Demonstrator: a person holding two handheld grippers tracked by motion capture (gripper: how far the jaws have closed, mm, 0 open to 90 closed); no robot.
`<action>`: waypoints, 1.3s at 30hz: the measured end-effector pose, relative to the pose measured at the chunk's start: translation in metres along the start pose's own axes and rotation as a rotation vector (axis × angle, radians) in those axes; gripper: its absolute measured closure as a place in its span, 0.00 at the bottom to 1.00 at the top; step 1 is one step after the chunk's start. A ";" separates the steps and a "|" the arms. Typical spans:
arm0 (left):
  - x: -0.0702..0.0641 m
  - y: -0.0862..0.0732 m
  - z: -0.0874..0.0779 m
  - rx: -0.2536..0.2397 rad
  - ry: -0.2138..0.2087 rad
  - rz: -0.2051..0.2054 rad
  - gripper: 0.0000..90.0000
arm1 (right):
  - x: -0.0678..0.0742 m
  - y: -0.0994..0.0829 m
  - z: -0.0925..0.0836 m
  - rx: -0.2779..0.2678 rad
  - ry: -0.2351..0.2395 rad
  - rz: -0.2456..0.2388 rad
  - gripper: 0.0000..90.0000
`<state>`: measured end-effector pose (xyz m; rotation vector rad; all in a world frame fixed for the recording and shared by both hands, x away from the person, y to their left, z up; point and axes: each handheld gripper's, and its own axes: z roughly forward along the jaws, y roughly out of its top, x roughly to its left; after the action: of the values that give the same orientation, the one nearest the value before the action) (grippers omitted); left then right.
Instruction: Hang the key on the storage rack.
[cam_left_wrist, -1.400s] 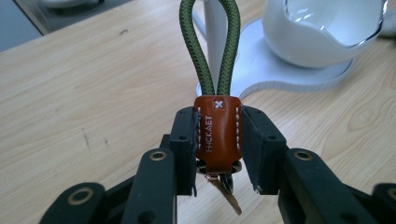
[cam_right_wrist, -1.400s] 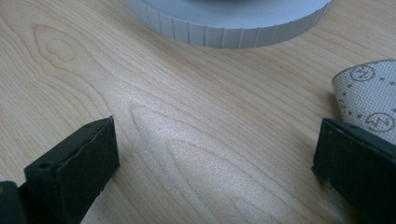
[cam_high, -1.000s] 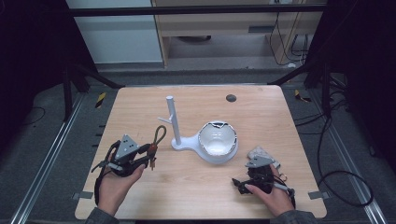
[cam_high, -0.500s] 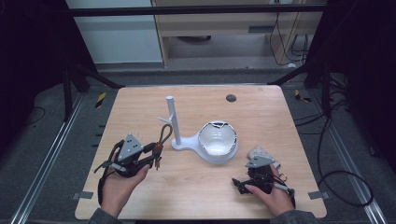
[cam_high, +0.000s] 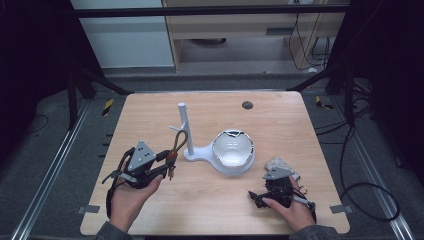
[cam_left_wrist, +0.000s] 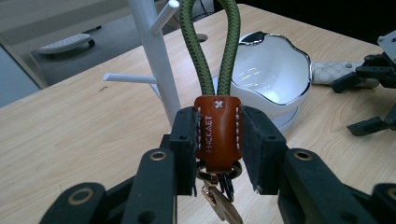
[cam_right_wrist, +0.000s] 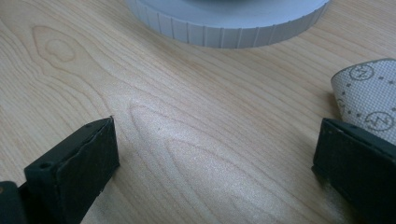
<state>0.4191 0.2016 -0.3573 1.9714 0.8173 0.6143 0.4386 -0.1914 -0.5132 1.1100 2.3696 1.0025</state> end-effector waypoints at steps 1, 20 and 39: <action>0.000 0.000 0.000 -0.001 0.001 0.001 0.74 | 0.000 0.000 0.000 0.000 0.000 0.000 0.00; 0.012 0.005 0.015 0.018 0.039 -0.008 0.74 | 0.000 0.000 0.000 0.000 0.000 0.001 0.00; 0.026 -0.001 0.049 0.067 0.053 -0.064 0.74 | 0.000 0.000 0.000 0.000 0.000 0.000 0.00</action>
<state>0.4697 0.1941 -0.3790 1.9881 0.9403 0.6113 0.4386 -0.1914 -0.5133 1.1103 2.3691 1.0031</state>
